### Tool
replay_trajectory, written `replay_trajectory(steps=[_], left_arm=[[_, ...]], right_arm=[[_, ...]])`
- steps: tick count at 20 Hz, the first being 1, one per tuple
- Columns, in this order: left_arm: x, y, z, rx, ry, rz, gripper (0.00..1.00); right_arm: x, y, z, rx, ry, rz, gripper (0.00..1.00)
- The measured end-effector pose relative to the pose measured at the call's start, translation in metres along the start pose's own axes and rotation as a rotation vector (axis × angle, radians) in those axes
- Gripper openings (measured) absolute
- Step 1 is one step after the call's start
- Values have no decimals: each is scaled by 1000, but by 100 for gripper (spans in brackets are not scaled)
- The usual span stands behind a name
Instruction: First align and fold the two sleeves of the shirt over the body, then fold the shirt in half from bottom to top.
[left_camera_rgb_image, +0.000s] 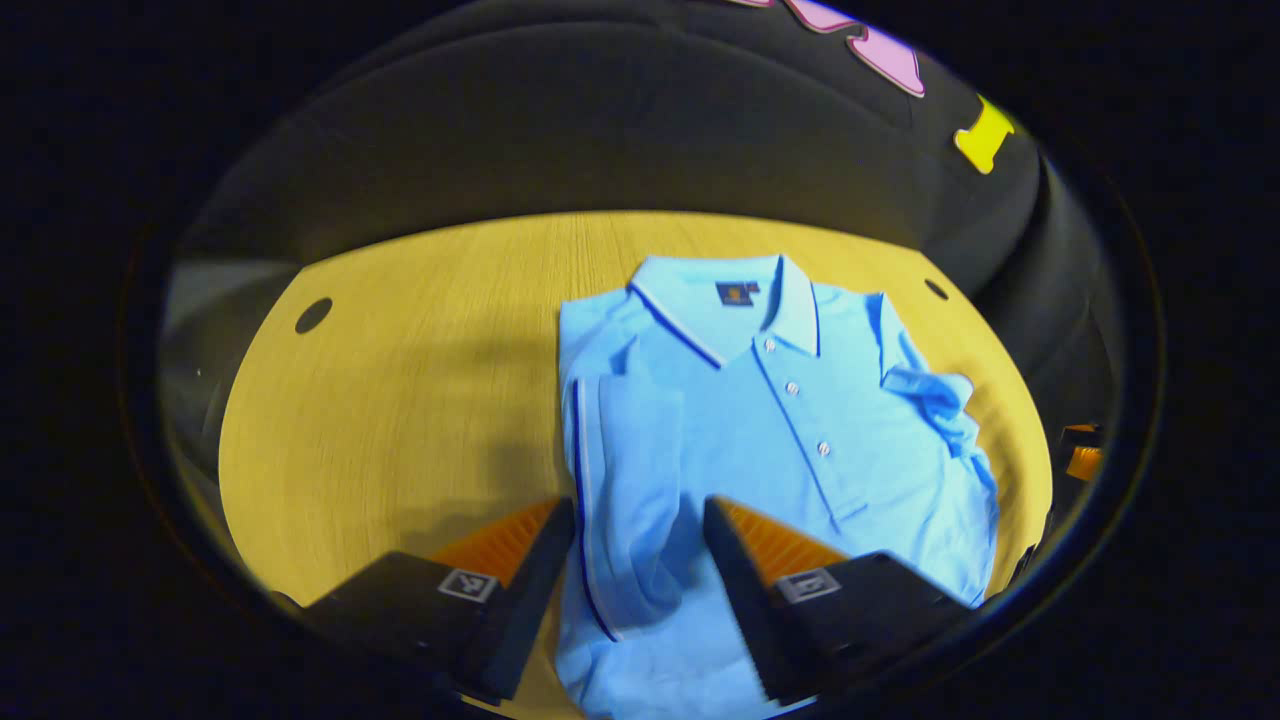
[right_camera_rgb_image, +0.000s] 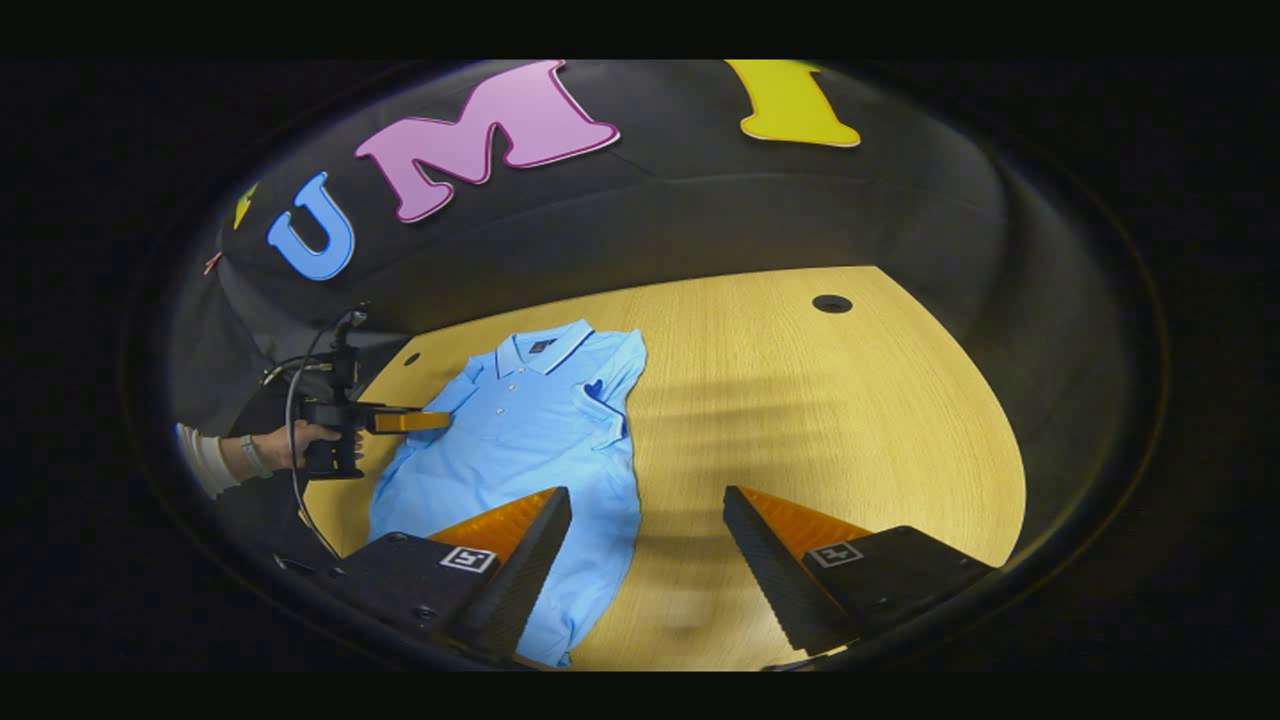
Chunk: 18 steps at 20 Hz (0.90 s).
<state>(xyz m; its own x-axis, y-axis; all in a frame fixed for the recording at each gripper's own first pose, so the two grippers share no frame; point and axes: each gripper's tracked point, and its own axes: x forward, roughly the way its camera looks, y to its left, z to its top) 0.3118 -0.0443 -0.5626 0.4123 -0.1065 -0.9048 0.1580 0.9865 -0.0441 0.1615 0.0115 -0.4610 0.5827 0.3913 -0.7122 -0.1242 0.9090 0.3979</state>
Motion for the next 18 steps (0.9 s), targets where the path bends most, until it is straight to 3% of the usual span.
replay_trajectory(steps=[1,2,3,4,5,7,8,9,13,18], left_arm=[[-8,-1,7,-13,-23,5,89],[-19,-1,11,-21,-41,11,93],[-32,1,15,-27,-62,22,97],[-49,4,17,-33,-85,29,98],[-69,6,19,-47,-110,37,98],[-112,6,8,-103,-128,32,98],[-134,6,-5,-133,-122,27,97],[-151,7,-22,-158,-104,30,96],[-205,-5,-124,-209,60,73,96],[-220,-49,-225,-244,242,20,97]], right_arm=[[-1,1,0,-7,-3,6,88],[-2,4,0,-11,-3,16,88],[-3,7,-1,-16,-1,26,97],[-3,11,-2,-23,2,35,97],[-3,14,-5,-34,9,44,88],[-5,28,-13,-53,40,84,88],[-4,34,-18,-66,57,96,97],[-6,38,-26,-75,83,106,96],[-14,60,-67,-71,225,174,96],[-36,77,-117,16,378,203,96]])
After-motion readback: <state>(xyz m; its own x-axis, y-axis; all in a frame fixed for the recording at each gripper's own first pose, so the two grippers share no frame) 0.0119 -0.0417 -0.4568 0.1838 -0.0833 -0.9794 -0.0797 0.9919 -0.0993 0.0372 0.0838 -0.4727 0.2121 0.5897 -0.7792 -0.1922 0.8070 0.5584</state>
